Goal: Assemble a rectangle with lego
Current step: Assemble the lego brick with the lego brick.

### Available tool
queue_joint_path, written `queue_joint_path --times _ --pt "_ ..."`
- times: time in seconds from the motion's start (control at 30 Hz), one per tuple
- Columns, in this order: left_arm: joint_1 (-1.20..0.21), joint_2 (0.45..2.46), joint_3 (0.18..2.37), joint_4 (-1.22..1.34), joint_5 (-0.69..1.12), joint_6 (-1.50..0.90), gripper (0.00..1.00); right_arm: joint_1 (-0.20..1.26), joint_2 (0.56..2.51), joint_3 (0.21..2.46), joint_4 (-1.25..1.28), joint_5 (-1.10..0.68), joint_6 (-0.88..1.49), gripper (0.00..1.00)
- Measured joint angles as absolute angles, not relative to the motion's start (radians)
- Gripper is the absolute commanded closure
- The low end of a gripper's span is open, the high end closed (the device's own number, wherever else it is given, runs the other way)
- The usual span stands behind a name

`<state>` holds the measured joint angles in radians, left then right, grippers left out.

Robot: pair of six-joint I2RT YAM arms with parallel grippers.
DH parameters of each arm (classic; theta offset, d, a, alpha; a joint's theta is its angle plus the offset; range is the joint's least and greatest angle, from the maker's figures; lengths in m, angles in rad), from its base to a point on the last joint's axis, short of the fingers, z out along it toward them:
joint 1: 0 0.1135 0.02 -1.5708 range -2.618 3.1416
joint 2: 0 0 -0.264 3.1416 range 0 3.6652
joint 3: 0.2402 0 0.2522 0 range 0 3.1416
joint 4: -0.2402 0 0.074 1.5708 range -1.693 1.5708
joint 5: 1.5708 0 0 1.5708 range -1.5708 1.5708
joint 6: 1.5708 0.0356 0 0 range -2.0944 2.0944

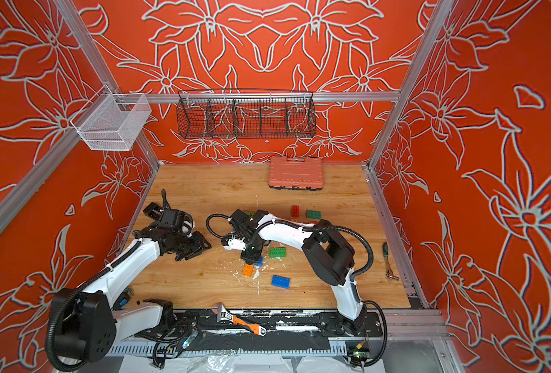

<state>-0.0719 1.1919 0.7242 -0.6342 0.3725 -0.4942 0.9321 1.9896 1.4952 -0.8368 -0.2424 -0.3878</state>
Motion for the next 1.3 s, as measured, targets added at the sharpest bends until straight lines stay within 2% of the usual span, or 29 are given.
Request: queue_joint_path --times 1.3 --pt "-0.072 1.192 0.723 -0.634 0.379 -0.494 0.54 0.942 2.005 1.512 -0.870 -0.242 -0.387 1.00"
